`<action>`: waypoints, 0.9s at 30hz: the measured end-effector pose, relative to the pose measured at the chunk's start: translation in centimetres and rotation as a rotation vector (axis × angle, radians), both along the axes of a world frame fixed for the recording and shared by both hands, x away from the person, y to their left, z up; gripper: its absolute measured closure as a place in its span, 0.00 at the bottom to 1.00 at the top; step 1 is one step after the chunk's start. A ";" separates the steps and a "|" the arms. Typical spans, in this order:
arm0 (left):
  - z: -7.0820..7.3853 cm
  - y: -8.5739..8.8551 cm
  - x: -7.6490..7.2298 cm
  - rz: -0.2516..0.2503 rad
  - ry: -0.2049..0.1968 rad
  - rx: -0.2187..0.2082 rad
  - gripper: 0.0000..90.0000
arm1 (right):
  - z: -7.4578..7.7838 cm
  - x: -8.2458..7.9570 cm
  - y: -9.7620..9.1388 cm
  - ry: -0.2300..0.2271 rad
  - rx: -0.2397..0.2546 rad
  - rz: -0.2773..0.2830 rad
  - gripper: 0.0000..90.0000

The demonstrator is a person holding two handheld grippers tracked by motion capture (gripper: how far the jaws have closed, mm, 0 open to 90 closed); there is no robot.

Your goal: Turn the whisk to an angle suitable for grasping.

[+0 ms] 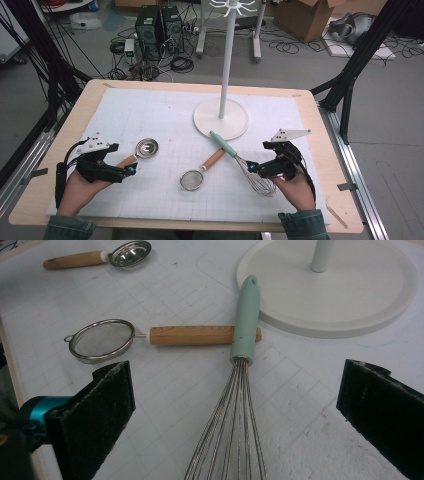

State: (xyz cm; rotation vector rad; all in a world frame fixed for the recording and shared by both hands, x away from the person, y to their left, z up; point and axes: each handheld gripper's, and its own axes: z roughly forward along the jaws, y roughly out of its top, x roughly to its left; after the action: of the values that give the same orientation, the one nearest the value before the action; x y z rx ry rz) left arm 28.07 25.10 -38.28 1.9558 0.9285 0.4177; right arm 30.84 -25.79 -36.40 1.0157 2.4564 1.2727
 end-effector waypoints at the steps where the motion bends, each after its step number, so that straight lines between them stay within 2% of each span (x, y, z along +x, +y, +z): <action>1: 0.0 0.0 0.0 0.001 0.001 -0.001 0.02 | 0.0 0.3 0.1 0.006 -0.003 0.005 0.01; 5: 0.0 0.1 0.0 0.002 0.000 -0.003 0.02 | 0.1 1.1 0.4 0.032 -0.012 0.009 0.01; 9: 0.0 0.1 0.0 0.001 -0.001 -0.004 0.02 | -0.1 2.5 0.8 0.063 -0.043 0.022 0.01; 10: 0.0 0.1 0.0 0.000 0.000 -0.004 0.02 | -0.2 2.8 0.8 0.061 -0.056 0.028 0.09; 12: 0.0 0.1 0.0 0.000 0.003 -0.003 0.02 | -0.2 3.4 0.9 0.080 -0.048 0.044 0.25; 13: -0.1 0.0 0.1 0.000 0.003 -0.003 0.02 | -0.3 3.7 1.0 0.092 -0.050 0.053 0.21; 14: -0.1 0.0 0.1 0.000 0.003 -0.003 0.02 | -0.3 3.7 1.0 0.092 -0.050 0.053 0.21; 15: -0.1 0.0 0.1 -0.001 0.002 -0.003 0.02 | -0.5 4.3 1.4 0.112 -0.077 0.048 0.18; 18: 0.0 0.1 0.1 -0.004 0.002 0.000 0.02 | -0.8 4.9 1.6 0.132 -0.085 0.056 0.18; 19: -0.1 0.1 0.1 0.000 0.003 -0.004 0.02 | -1.2 5.5 1.9 0.163 -0.103 0.050 0.18; 21: -0.1 0.1 0.1 -0.002 0.002 -0.006 0.02 | -1.4 5.8 2.0 0.176 -0.114 0.048 0.18; 25: -0.2 0.0 0.2 -0.005 0.004 -0.002 0.02 | -2.0 7.3 2.8 0.244 -0.138 0.055 0.20; 27: -0.2 0.0 0.2 -0.005 0.003 -0.003 0.02 | -2.1 7.5 3.0 0.247 -0.134 0.056 0.20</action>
State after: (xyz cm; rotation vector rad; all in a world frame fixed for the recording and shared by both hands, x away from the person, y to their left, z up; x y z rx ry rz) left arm 28.25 25.12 -38.50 1.9560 0.9253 0.4106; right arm 38.35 -22.80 -38.48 1.1356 2.7286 1.0359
